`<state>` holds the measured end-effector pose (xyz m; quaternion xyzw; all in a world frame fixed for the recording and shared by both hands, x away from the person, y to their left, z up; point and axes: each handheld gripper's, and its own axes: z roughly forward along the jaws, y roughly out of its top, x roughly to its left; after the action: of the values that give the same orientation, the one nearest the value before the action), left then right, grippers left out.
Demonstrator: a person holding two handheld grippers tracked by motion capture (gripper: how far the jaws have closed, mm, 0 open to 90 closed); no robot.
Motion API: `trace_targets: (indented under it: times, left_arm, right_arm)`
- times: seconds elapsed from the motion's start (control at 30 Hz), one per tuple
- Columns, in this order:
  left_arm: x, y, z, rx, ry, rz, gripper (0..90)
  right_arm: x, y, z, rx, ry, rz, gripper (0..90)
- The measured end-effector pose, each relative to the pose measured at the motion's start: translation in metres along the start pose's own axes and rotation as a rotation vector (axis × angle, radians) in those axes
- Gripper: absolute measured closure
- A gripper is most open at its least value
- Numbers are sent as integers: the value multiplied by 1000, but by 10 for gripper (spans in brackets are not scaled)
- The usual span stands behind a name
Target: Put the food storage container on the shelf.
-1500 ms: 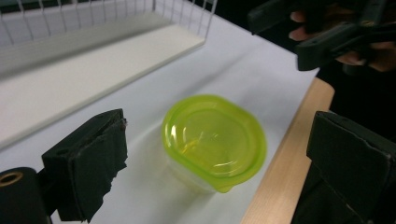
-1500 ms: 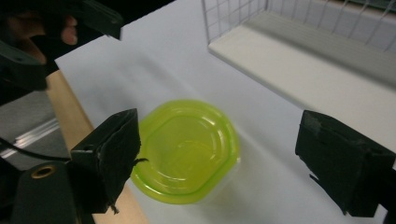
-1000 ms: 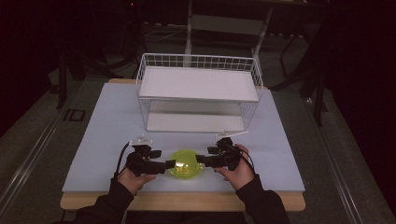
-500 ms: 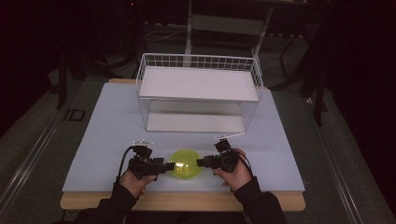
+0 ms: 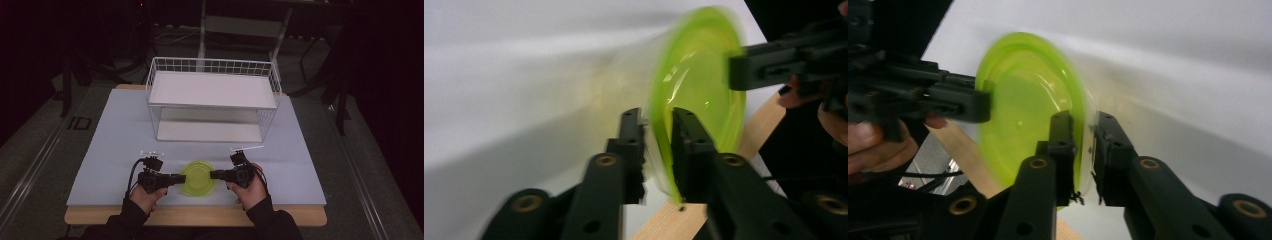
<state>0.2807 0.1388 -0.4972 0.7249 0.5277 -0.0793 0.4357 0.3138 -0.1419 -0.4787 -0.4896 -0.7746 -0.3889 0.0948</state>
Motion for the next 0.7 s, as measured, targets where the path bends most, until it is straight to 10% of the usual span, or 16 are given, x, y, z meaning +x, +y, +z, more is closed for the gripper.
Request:
trace_targets:
  times: [0.3,0.7]
  left_arm:
    - [-9,6,-11,-42,-11,-13,800]
    - [-38,40,-37,-113,-3,75,809]
  right_arm:
    - [14,3,-12,-41,-26,-87,805]
    - [36,23,-49,-159,-38,-160,806]
